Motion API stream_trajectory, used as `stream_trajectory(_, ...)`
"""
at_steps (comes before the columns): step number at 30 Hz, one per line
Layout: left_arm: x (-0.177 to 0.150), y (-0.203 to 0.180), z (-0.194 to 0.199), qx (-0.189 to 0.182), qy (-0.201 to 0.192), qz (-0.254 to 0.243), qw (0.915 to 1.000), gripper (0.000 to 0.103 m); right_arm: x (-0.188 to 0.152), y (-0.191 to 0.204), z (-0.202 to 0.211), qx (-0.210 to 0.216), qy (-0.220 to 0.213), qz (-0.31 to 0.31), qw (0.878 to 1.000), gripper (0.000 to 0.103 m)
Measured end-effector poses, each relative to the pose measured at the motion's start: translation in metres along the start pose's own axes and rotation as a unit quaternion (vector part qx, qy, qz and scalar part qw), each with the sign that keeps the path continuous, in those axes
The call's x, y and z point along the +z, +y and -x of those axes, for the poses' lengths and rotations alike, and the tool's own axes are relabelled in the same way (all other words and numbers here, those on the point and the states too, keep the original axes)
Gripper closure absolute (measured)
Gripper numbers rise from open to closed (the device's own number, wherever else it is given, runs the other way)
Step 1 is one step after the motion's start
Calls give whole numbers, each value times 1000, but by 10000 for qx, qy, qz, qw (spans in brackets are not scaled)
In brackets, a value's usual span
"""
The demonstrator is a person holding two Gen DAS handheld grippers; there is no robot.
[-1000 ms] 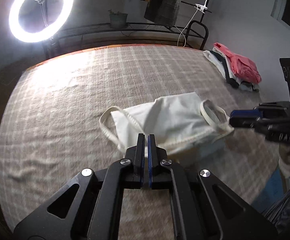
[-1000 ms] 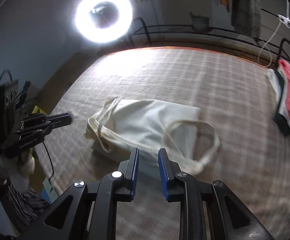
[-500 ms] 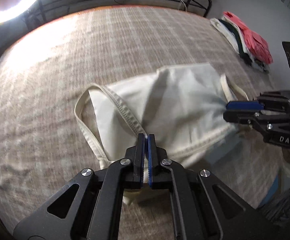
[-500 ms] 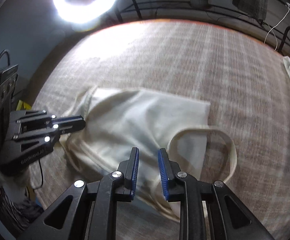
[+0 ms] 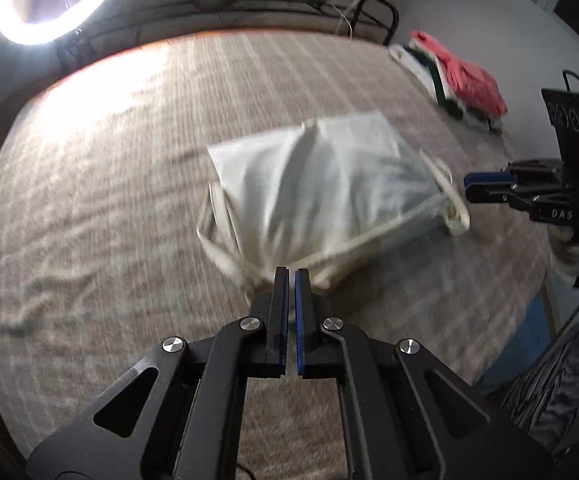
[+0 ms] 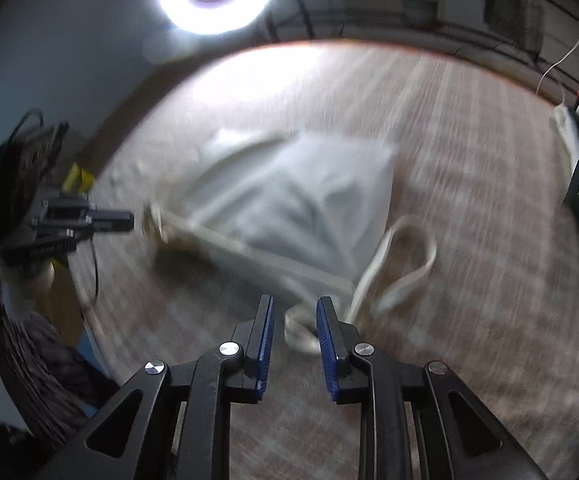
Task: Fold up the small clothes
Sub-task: 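Lower both grippers onto the folded camisole's edge and close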
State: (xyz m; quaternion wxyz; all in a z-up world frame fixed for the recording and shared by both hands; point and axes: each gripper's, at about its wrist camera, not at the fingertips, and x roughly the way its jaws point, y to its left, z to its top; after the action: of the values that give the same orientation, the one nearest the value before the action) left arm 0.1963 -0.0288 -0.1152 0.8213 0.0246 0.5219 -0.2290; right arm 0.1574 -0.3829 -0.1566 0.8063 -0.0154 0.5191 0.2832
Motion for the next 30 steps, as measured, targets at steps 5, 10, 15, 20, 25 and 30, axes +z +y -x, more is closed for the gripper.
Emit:
stream_trajectory(5,33,28,-14,119,-345,884,9954,103,32,-9,-7,-541,-433,-413,9967,69)
stream_trajectory(10,46,74,-42,-189,-260,1938,9805,99,52,-52,-15,-289,-804,-1408,9863,61)
stream_trajectory(15,54,102,-68,-545,-122,2498,9667,83,58,-82,-38,2,-817,-1988,9766,55)
stream_trajectory(20,60,108,-84,-856,-91,2710,9587,83,60,-96,-60,167,-684,-2338,9697,57)
stream_trajectory(25,62,108,-96,-1021,-221,2902,9512,94,65,-101,-72,345,-677,-2435,9669,71)
stream_trajectory(30,65,90,-89,-617,-491,2594,9625,101,73,-92,-81,317,-606,-2191,9733,99)
